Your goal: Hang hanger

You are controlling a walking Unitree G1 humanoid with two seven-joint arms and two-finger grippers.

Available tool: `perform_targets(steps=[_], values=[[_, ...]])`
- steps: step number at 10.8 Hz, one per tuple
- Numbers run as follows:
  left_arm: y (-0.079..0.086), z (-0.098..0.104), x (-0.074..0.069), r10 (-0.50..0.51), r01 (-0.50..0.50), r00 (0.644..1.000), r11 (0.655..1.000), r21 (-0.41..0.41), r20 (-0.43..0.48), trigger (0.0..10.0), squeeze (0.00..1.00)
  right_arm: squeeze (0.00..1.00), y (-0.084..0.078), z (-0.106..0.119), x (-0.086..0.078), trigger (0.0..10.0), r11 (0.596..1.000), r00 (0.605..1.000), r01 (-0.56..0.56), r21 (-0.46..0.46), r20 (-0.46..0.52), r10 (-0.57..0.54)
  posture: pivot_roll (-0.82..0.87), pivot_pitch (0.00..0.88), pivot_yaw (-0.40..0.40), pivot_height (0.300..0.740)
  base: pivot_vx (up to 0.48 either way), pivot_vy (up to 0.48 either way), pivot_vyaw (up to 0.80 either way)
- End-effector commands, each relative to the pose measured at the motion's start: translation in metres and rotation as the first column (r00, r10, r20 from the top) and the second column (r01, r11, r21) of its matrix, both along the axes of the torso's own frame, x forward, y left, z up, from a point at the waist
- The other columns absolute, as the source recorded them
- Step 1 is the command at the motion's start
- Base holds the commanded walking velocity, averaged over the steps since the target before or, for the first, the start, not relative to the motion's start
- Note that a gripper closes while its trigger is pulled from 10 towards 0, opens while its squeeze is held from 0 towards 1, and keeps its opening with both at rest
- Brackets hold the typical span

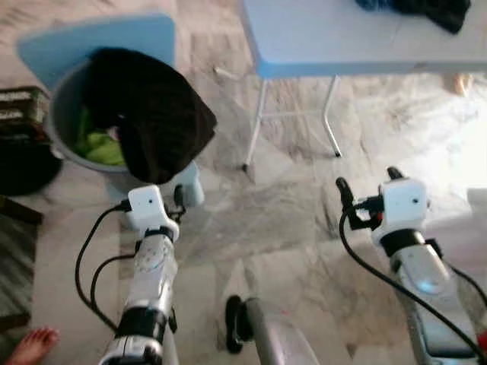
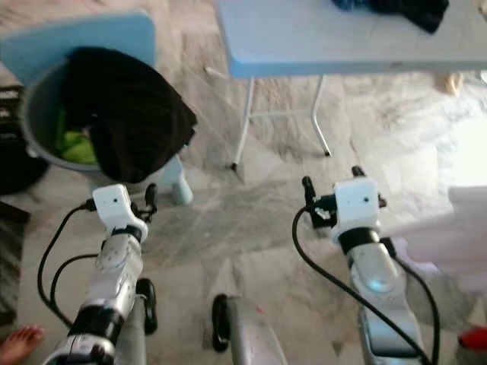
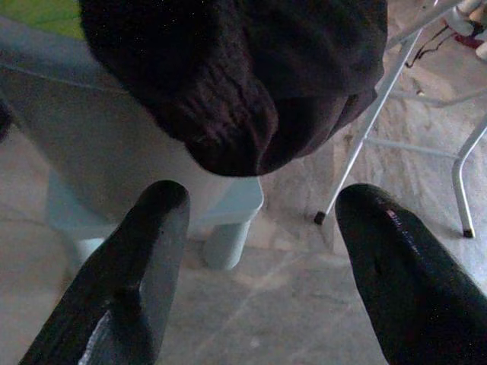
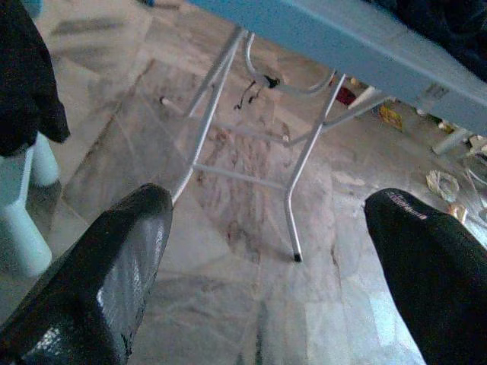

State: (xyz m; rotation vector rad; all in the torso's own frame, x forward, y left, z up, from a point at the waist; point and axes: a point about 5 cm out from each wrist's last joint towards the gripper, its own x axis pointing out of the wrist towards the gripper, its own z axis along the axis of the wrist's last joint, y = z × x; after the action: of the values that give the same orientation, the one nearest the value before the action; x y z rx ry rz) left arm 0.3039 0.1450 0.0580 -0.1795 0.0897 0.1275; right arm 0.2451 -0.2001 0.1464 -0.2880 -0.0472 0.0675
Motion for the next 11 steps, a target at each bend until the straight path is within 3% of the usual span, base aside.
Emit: perform_targets(steps=[1, 5, 8, 10, 11], values=[[-0.002, -0.009, -0.004, 0.018, -0.018, 1.0, 1.0, -0.008, -0.023, 10.0, 0.0, 0.0, -0.007, 0.003, -0.005, 10.0, 1.0, 1.0, 0.017, -0.018, -0.016, -0.017, -0.26, 0.393, -0.223, 0.74, 0.0, 0.0, 0.0], [0.011, -0.01, -0.002, 0.129, -0.129, 0.992, 0.991, 0.028, 0.014, 10.0, 0.0, 0.0, -0.008, 0.005, -0.008, 10.0, 0.999, 0.999, -0.007, -0.05, -0.041, 0.005, -0.27, 0.387, -0.241, 0.74, 0.0, 0.0, 0.0], [0.018, -0.001, 0.008, 0.125, -0.131, 0.99, 0.986, 0.1, 0.068, 10.0, 0.0, 0.0, -0.01, 0.008, -0.008, 10.0, 0.998, 0.999, -0.017, -0.068, -0.048, 0.014, -0.3, 0.391, -0.269, 0.74, 0.0, 0.0, 0.0], [0.029, -0.002, 0.012, 0.196, -0.199, 0.98, 0.976, 0.088, 0.047, 10.0, 0.0, 0.0, -0.011, 0.009, -0.012, 10.0, 0.997, 0.998, -0.019, -0.078, -0.057, 0.015, -0.32, 0.392, -0.282, 0.74, 0.0, 0.0, 0.0], [0.028, 0.0, 0.014, 0.185, -0.19, 0.981, 0.976, 0.103, 0.06, 10.0, 0.0, 0.0, -0.011, 0.01, -0.013, 10.0, 0.997, 0.998, -0.021, -0.08, -0.057, 0.016, -0.33, 0.389, -0.284, 0.74, 0.0, 0.0, 0.0]])
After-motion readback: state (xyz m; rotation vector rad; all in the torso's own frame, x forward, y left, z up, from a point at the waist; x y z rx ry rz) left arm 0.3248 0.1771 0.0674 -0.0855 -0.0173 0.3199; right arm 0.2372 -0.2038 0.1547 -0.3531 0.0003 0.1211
